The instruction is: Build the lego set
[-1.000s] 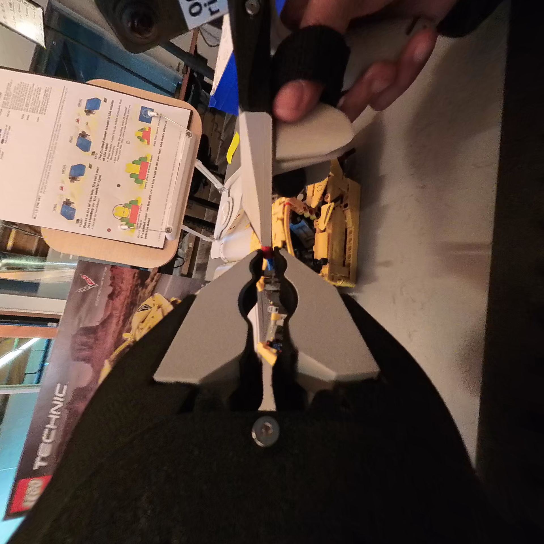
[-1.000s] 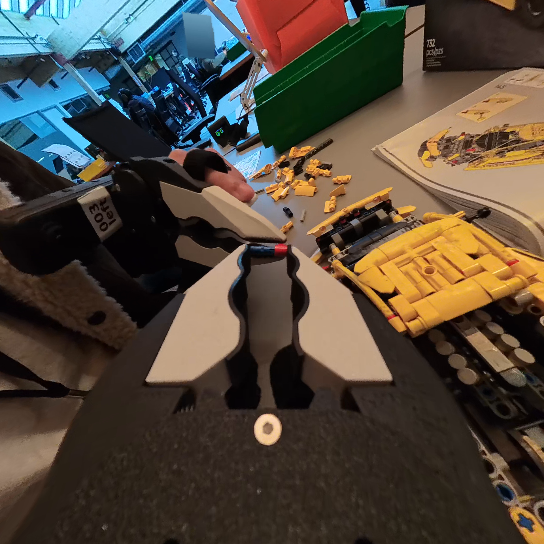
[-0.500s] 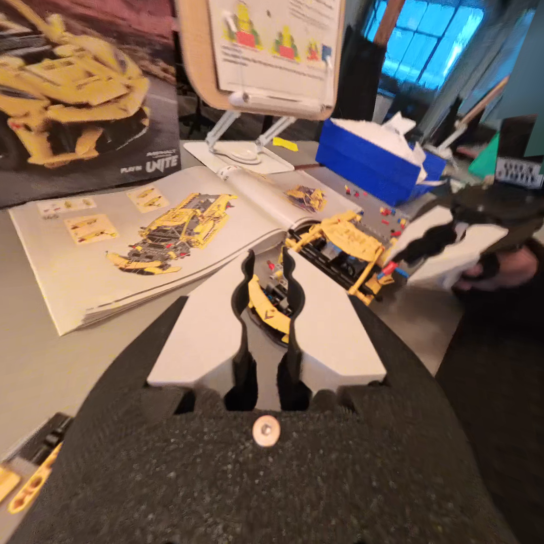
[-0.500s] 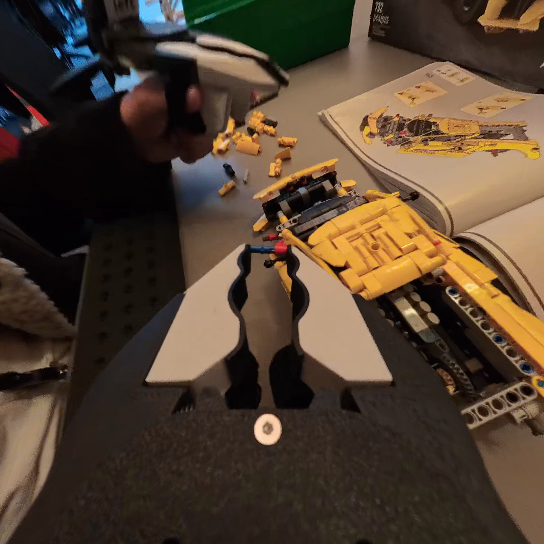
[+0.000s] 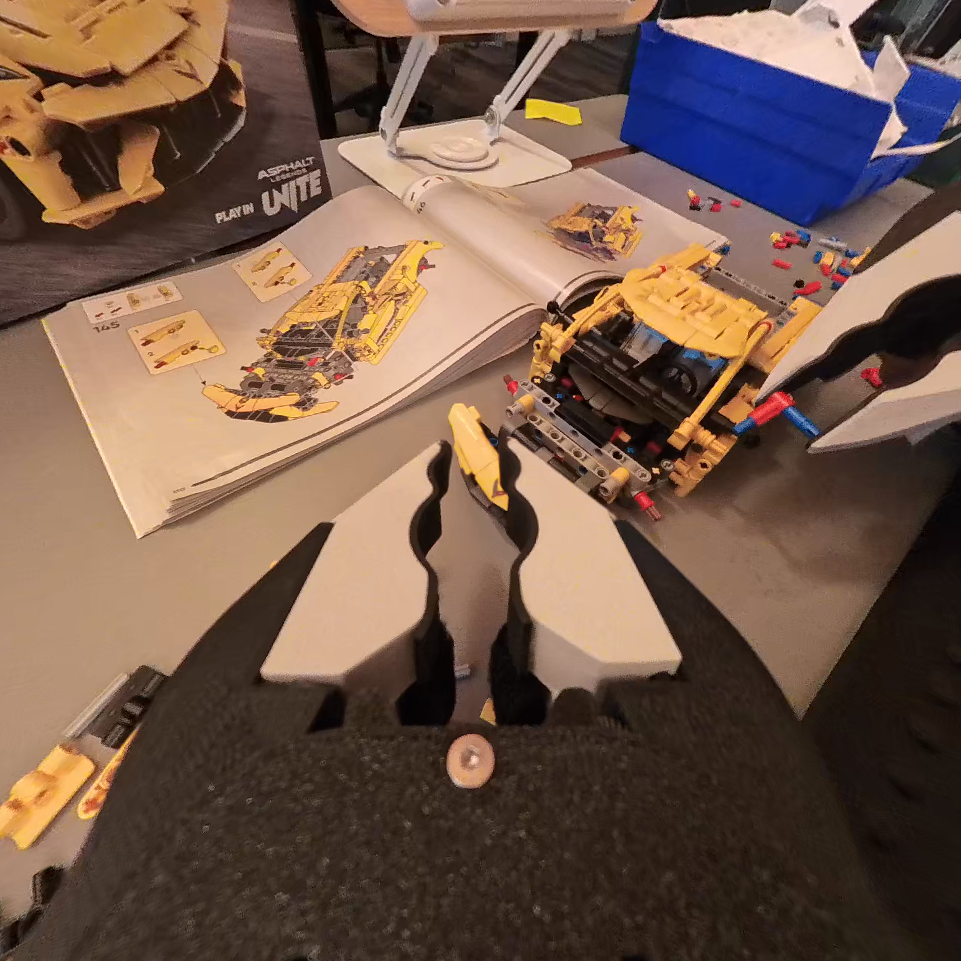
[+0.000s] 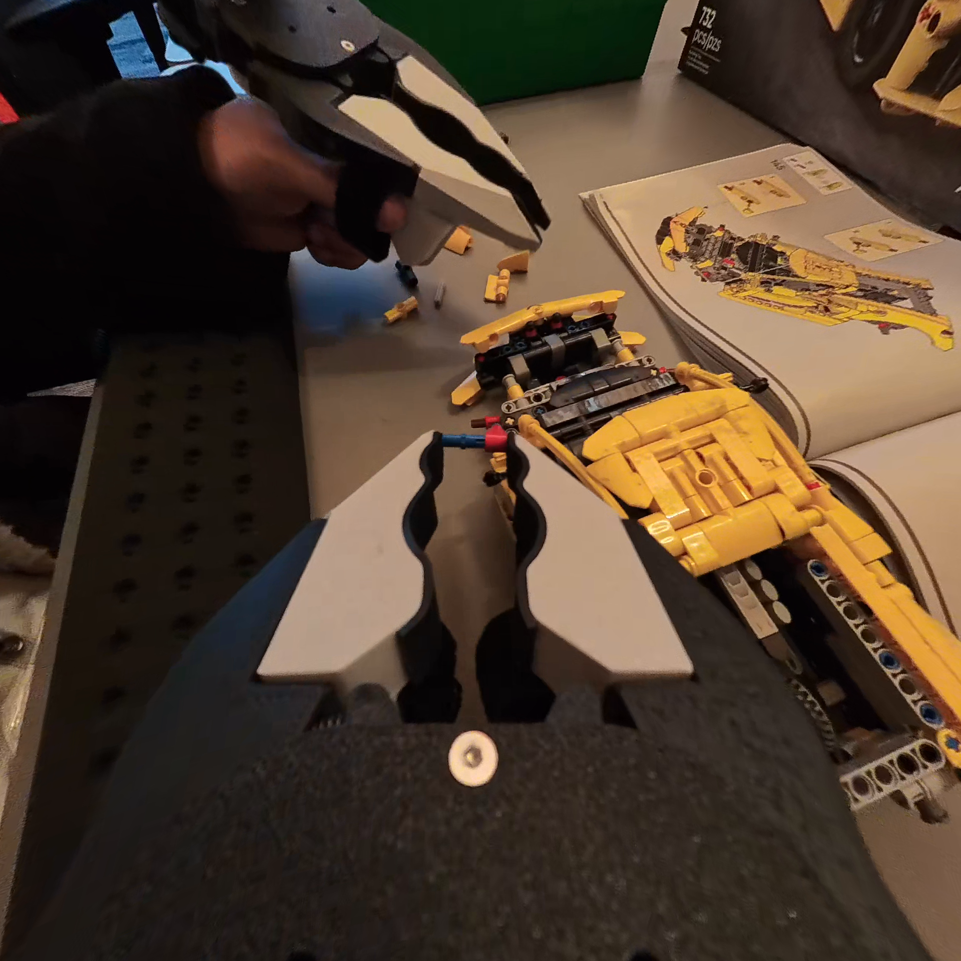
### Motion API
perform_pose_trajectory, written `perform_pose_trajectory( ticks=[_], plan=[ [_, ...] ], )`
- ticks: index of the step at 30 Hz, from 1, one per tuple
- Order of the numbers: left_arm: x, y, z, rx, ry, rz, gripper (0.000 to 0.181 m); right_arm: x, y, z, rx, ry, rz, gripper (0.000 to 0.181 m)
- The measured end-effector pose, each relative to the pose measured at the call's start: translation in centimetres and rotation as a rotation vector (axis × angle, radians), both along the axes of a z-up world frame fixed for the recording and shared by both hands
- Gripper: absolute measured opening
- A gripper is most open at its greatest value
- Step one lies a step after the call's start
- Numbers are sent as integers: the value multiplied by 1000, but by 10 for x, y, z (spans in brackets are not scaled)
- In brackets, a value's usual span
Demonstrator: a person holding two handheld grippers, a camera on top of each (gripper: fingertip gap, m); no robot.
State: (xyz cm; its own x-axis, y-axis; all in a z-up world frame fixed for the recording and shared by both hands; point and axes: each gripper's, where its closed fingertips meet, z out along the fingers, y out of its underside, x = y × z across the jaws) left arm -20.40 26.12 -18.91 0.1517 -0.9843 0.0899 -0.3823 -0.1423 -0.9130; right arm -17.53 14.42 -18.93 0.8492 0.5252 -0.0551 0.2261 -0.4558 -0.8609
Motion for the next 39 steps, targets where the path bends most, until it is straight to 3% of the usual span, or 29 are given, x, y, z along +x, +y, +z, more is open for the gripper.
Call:
perform_pose_trajectory(
  ticks=[9,39],
  plan=[
    [-1,0,-1,17,1,2,17,-1,-2,1,18,-39,-22,23],
    [7,7,-24,-14,98,-17,17,2,-5,6,-9,123,-12,23]
  ],
)
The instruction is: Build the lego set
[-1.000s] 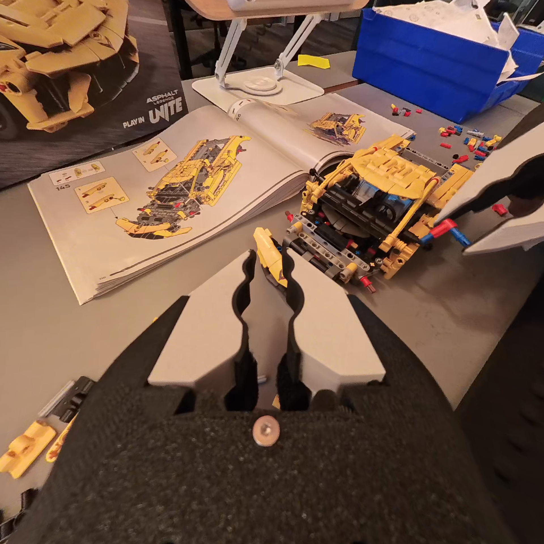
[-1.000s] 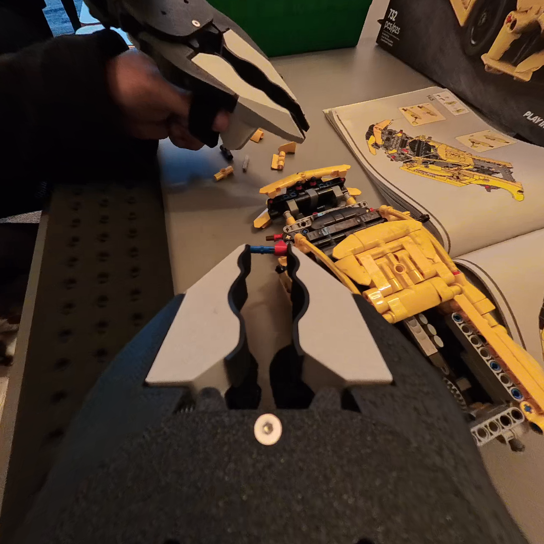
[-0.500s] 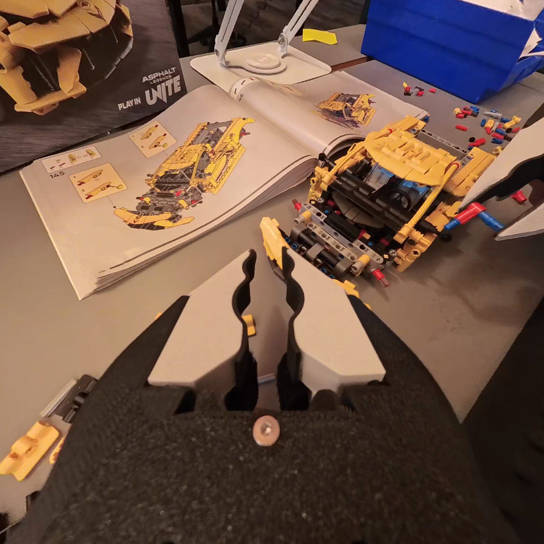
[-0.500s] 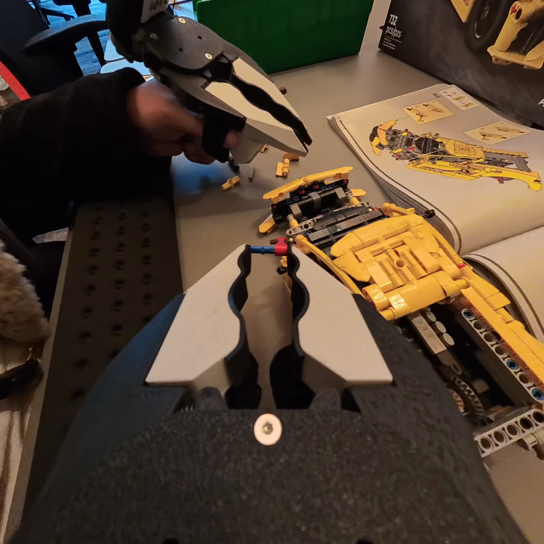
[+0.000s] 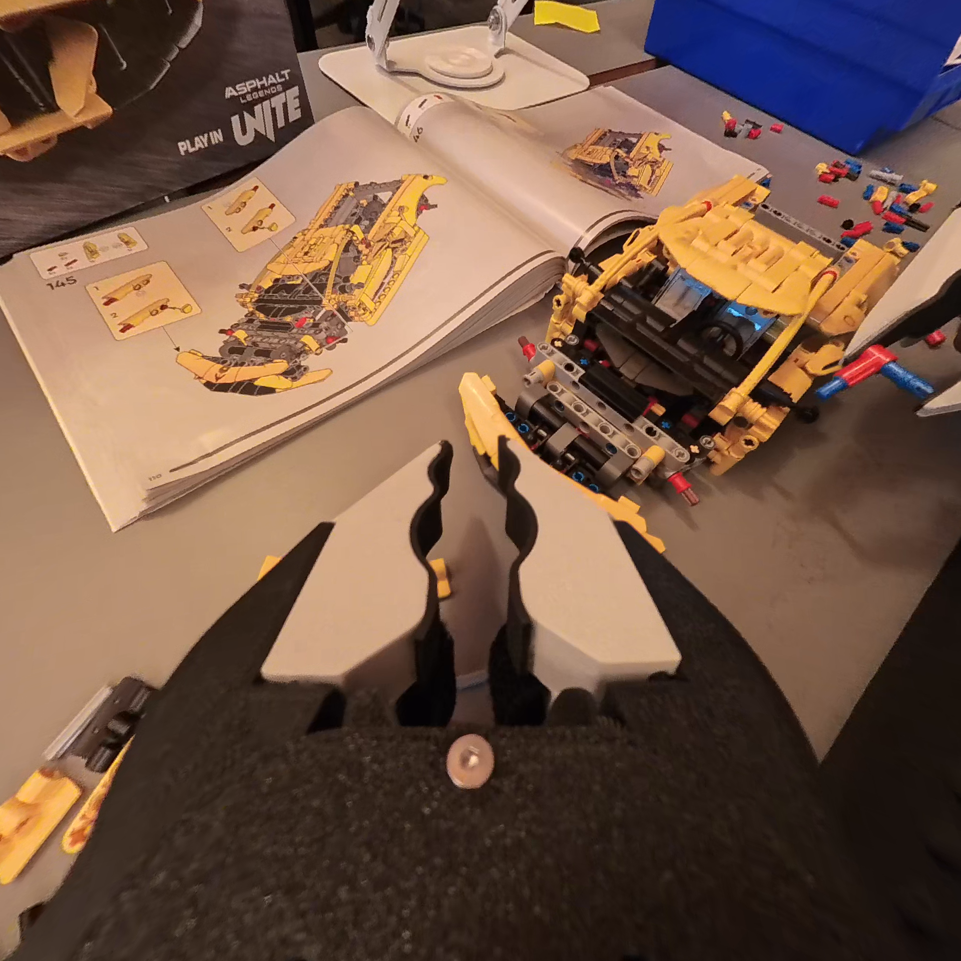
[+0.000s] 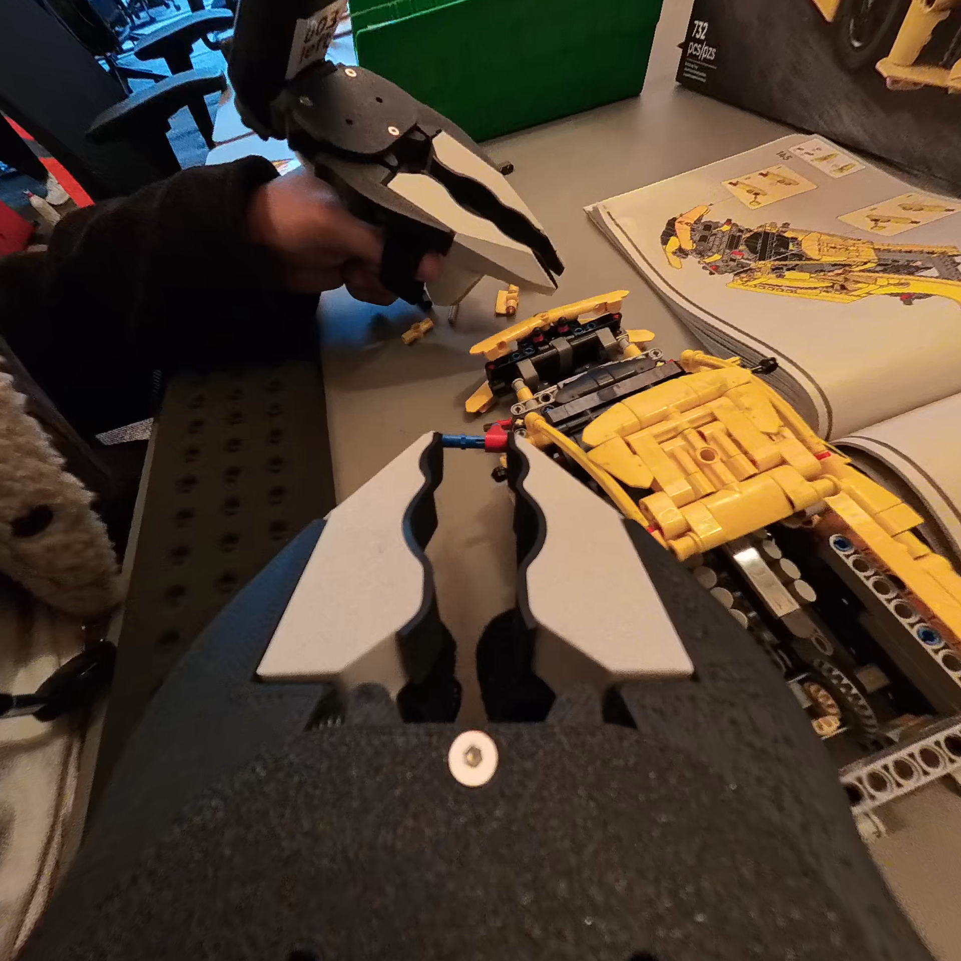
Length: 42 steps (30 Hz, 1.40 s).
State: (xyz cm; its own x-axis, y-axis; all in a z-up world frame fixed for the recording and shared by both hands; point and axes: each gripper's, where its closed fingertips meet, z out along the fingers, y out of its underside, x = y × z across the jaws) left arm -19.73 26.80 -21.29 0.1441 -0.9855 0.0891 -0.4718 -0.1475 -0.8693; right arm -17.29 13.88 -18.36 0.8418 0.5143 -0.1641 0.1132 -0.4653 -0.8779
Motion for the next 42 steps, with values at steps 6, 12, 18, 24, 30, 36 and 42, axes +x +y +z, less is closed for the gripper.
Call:
perform_pose_trajectory(
  ticks=[6,12,18,24,30,36,42],
  plan=[
    [-1,-2,-2,-173,-5,9,19,-7,2,2,13,-28,45,23],
    [-1,-19,12,-376,-110,-46,31,-20,25,24,-56,-259,166,23],
    [-1,-24,-15,-297,43,-39,37,-16,44,-11,-299,-611,380,23],
    [-1,-24,-16,-306,44,-32,37,-12,55,-30,-395,-750,437,23],
    [-1,-25,-16,-298,43,-32,37,-14,54,-40,-497,-771,482,23],
    [-1,-25,-16,-302,41,-31,37,-11,54,-41,-577,-808,503,22],
    [-1,-25,-17,-308,40,-32,37,-13,55,-42,-604,-802,497,23]
  ],
)
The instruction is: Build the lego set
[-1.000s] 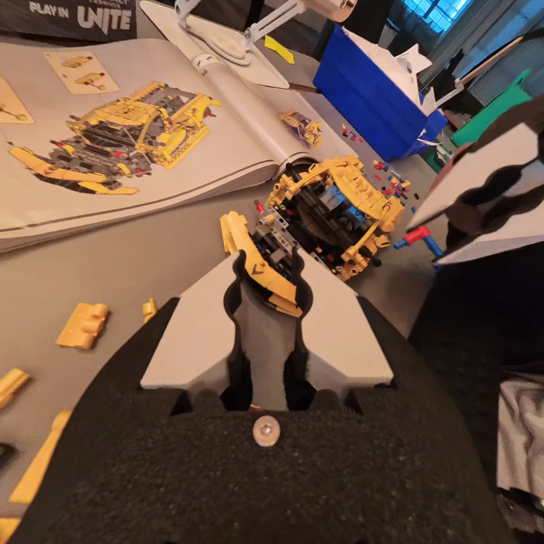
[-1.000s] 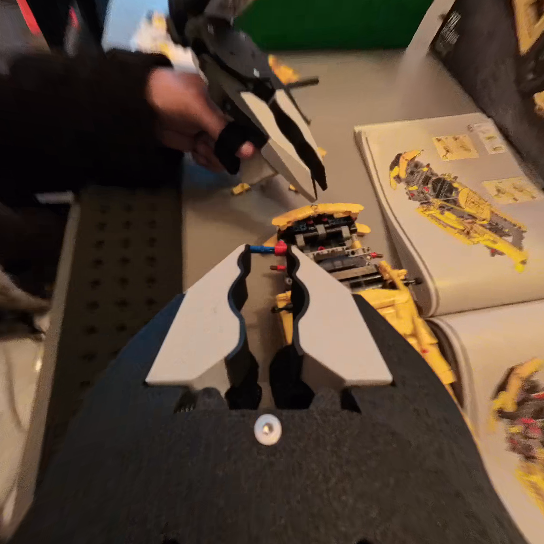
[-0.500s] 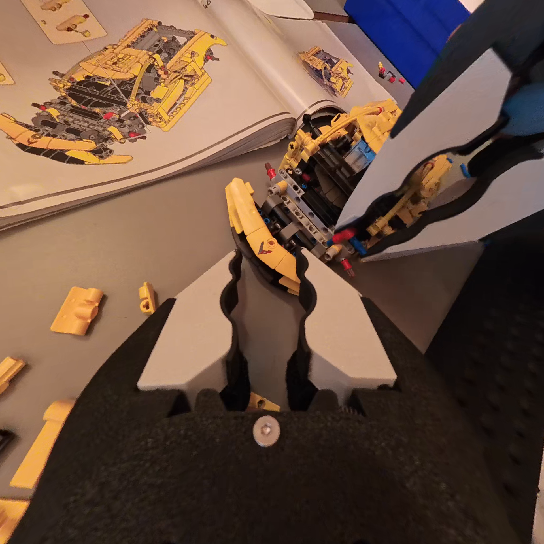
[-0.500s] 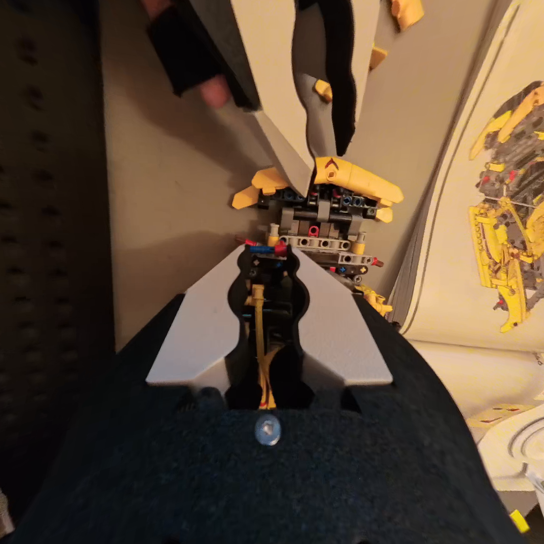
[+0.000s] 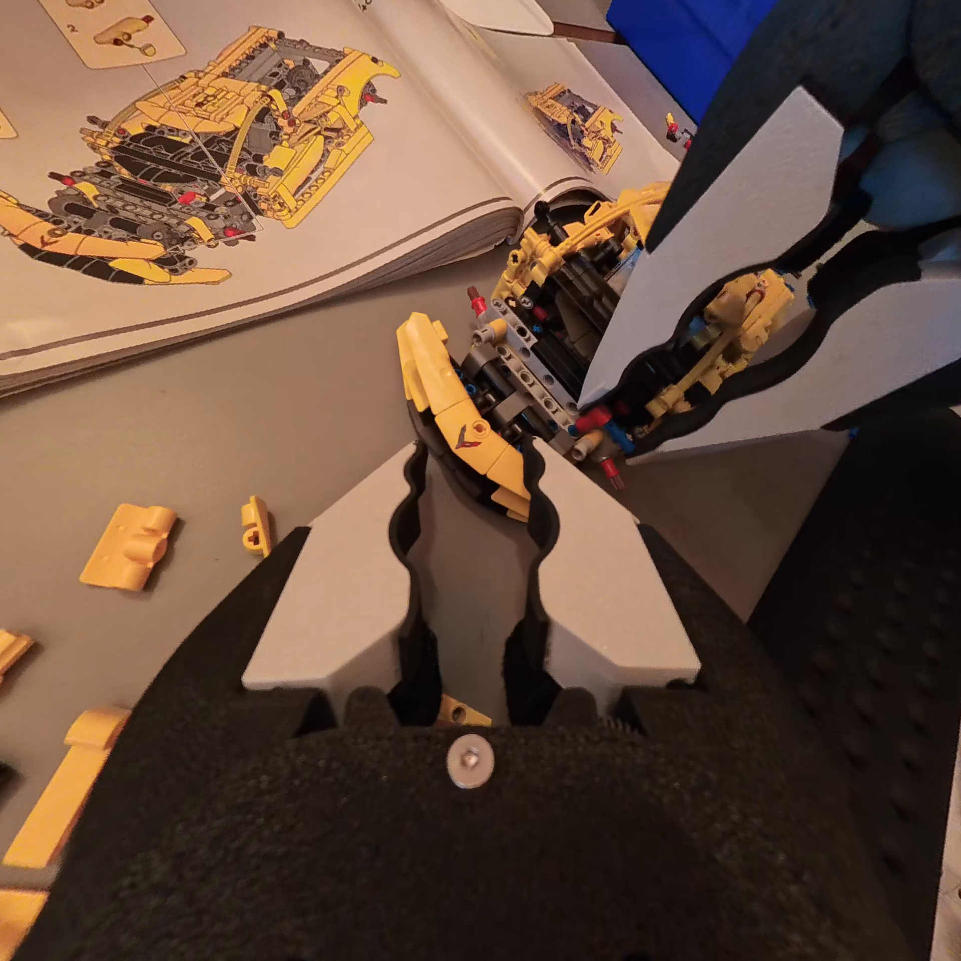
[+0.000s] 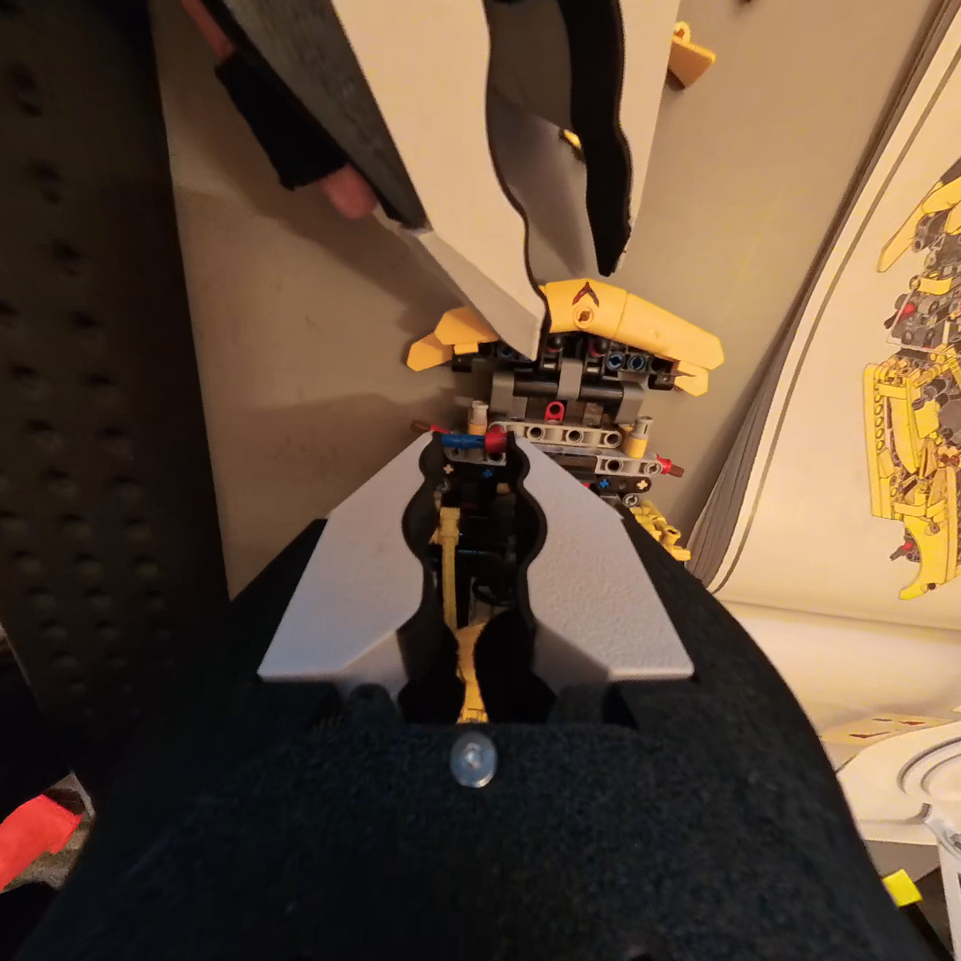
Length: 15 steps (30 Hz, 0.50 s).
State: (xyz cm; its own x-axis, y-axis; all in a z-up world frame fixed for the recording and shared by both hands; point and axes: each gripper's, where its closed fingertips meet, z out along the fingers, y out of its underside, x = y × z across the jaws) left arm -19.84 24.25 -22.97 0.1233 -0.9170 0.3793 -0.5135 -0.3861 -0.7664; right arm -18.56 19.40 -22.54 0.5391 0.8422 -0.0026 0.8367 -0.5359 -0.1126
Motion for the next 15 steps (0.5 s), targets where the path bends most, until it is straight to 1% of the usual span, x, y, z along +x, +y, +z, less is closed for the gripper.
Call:
perform_pose_trajectory(
  ticks=[7,9,15],
  plan=[
    [0,0,0,-2,-1,1,37,-1,0,-1,16,-23,-33,23],
    [0,0,0,-2,-1,-2,37,1,-2,-8,-2,-45,-38,23],
    [0,0,0,-4,-2,0,37,1,-1,-7,-3,-26,-40,23]
  ],
)
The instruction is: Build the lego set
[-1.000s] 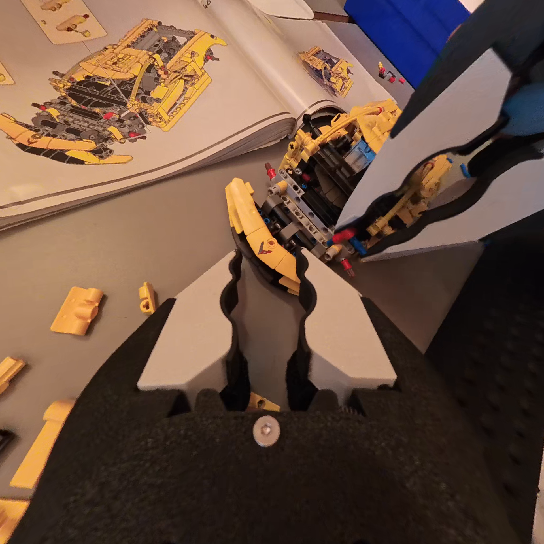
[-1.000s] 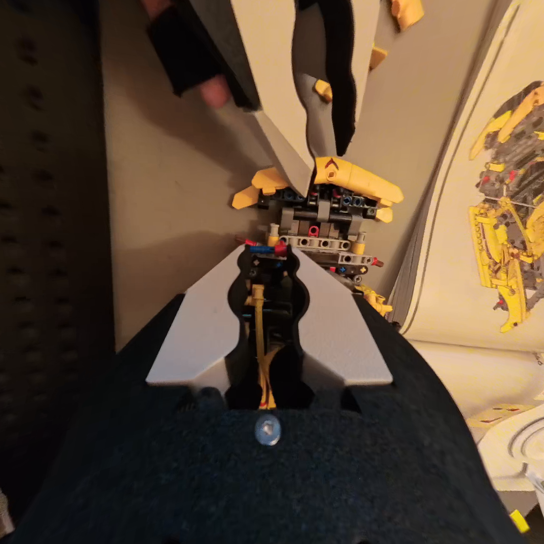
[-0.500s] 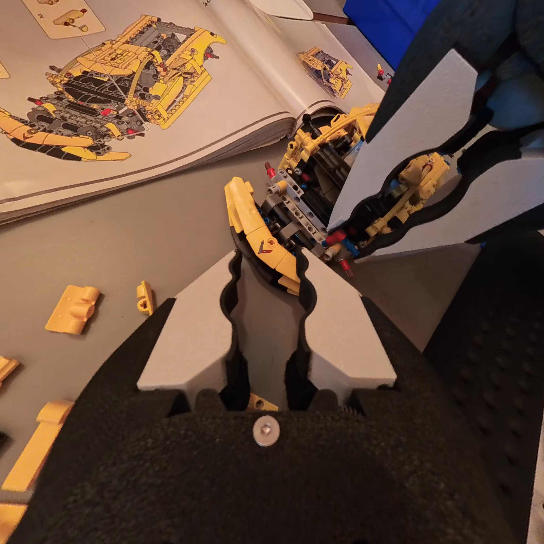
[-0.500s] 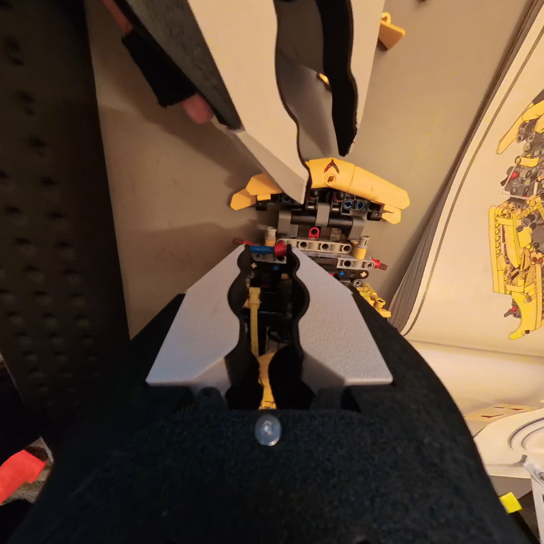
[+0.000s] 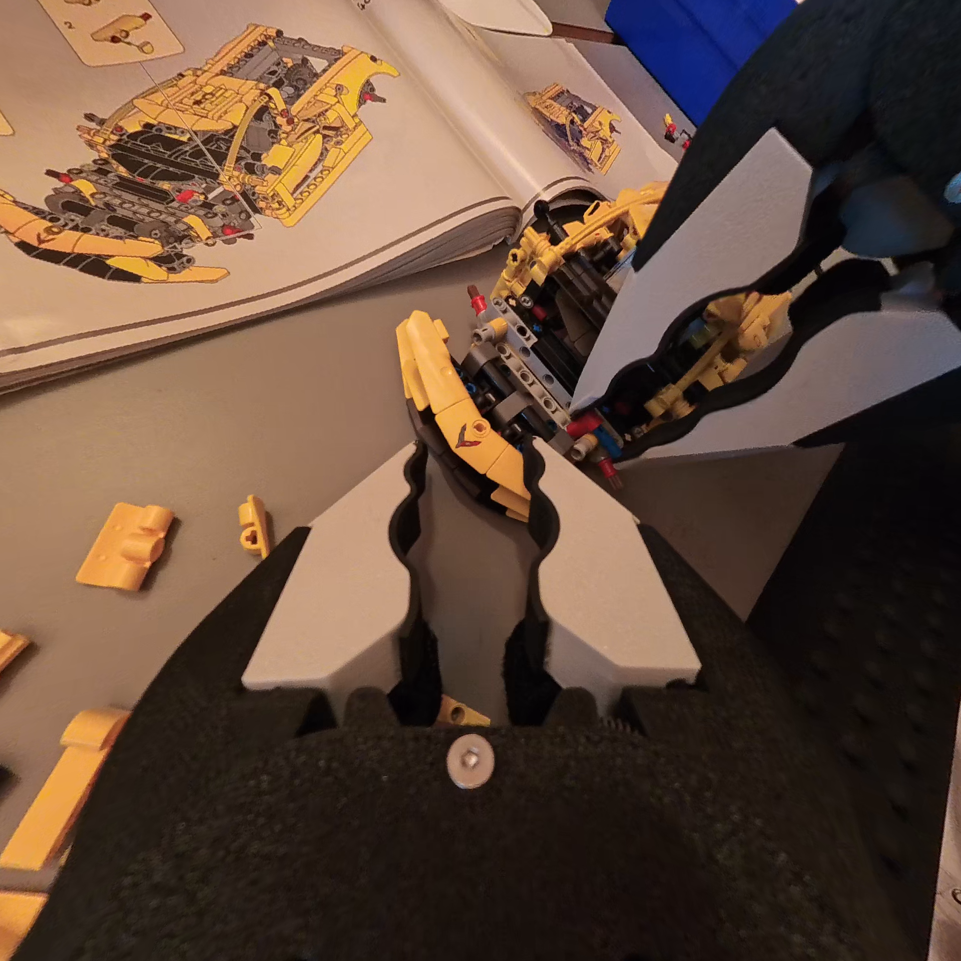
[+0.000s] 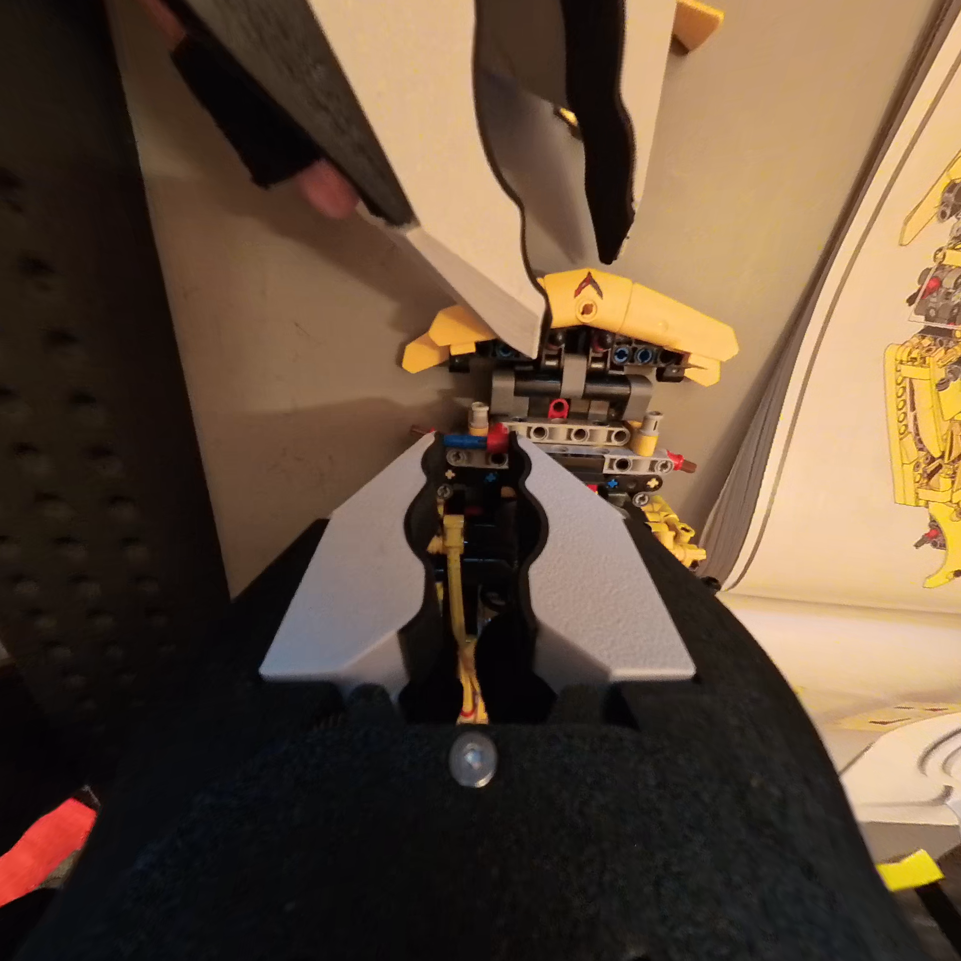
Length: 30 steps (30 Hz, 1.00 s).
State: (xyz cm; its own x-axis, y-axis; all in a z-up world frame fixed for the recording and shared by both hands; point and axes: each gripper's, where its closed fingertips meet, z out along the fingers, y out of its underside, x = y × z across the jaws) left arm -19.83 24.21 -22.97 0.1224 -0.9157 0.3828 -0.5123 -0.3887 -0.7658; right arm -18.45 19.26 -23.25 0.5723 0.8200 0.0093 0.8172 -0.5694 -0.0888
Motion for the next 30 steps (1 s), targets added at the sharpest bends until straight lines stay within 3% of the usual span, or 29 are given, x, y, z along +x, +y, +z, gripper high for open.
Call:
perform_pose_trajectory(
  ticks=[8,15,20,23,30],
  plan=[
    [0,0,0,2,-1,0,37,10,-6,22,90,55,-30,38],
    [0,-1,1,18,0,-4,37,35,-32,85,369,525,-342,32],
    [-1,2,3,37,-2,3,37,83,-66,96,701,736,-649,32],
    [0,7,16,55,-66,31,37,117,-93,83,861,722,-795,33],
    [-3,22,54,174,-234,108,36,180,-142,72,1105,563,-971,32]
  ],
)
